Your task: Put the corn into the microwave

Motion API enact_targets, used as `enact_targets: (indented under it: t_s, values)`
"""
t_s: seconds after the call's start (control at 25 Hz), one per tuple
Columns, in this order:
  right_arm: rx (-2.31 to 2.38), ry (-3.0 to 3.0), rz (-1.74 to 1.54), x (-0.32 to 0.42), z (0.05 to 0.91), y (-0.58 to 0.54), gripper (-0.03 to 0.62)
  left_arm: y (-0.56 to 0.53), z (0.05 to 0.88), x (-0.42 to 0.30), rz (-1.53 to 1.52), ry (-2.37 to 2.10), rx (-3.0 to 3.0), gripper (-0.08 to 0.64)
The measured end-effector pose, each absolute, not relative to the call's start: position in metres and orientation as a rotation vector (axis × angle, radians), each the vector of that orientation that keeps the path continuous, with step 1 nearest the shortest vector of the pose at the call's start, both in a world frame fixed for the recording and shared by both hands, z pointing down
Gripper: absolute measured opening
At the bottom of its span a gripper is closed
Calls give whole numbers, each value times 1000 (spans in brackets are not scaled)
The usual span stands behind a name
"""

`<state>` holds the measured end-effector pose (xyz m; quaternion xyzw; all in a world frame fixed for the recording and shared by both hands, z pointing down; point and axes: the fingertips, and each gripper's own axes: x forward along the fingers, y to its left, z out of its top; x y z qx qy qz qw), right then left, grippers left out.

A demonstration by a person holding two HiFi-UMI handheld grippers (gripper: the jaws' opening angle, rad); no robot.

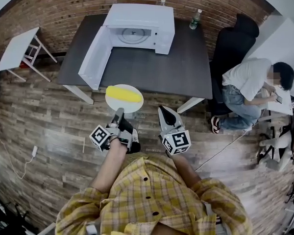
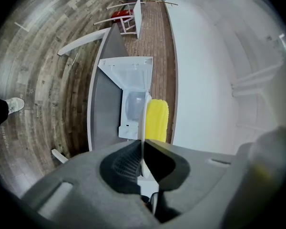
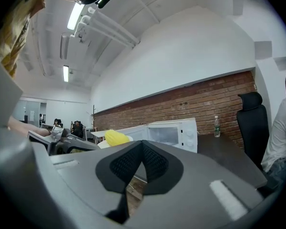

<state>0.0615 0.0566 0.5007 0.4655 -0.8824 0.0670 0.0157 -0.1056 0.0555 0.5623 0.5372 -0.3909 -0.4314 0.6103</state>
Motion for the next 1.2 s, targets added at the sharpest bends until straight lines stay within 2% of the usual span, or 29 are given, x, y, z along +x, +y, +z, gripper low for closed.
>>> enact_targets:
  t_s: [0.6, 1.2]
  values:
    - [1582, -2657, 208, 9, 494, -69, -5, -79, 555, -152, -904, -836, 1289, 14]
    - [1674, -2577, 178, 2, 488, -102, -3, -118, 567, -157, -846, -791, 1270, 15]
